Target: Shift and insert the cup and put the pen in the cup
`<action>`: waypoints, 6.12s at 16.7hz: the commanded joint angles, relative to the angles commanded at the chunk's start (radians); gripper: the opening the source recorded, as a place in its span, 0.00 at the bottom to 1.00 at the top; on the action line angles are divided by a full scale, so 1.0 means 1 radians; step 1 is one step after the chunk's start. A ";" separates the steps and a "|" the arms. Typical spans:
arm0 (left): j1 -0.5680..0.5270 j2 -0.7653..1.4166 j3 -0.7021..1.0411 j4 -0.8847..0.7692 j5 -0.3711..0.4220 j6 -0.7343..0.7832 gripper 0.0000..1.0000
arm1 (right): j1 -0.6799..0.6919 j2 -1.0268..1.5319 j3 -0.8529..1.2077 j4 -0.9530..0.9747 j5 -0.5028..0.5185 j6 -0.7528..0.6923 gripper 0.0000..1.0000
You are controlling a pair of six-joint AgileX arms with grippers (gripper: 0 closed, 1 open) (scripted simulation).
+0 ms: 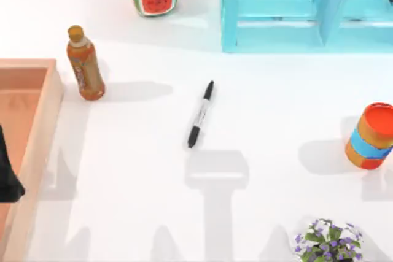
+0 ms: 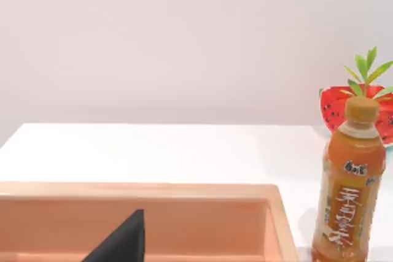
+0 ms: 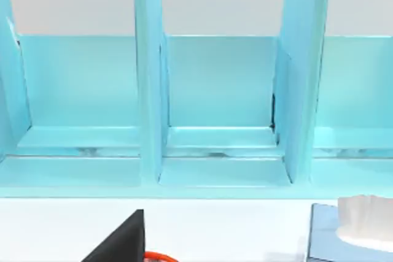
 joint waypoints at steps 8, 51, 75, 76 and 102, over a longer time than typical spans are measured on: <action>0.035 0.221 0.214 -0.188 -0.003 0.036 1.00 | 0.000 0.000 0.000 0.000 0.000 0.000 1.00; 0.228 1.867 1.197 -0.908 -0.003 0.247 0.92 | 0.000 0.000 0.000 0.000 0.000 0.000 1.00; 0.224 1.857 1.234 -0.914 -0.005 0.218 0.00 | 0.000 0.000 0.000 0.000 0.000 0.000 1.00; 0.220 1.855 1.265 -0.919 -0.007 0.193 0.00 | 0.000 0.000 0.000 0.000 0.000 0.000 1.00; -0.349 1.898 1.625 -1.283 0.001 -0.325 0.00 | 0.000 0.000 0.000 0.000 0.000 0.000 1.00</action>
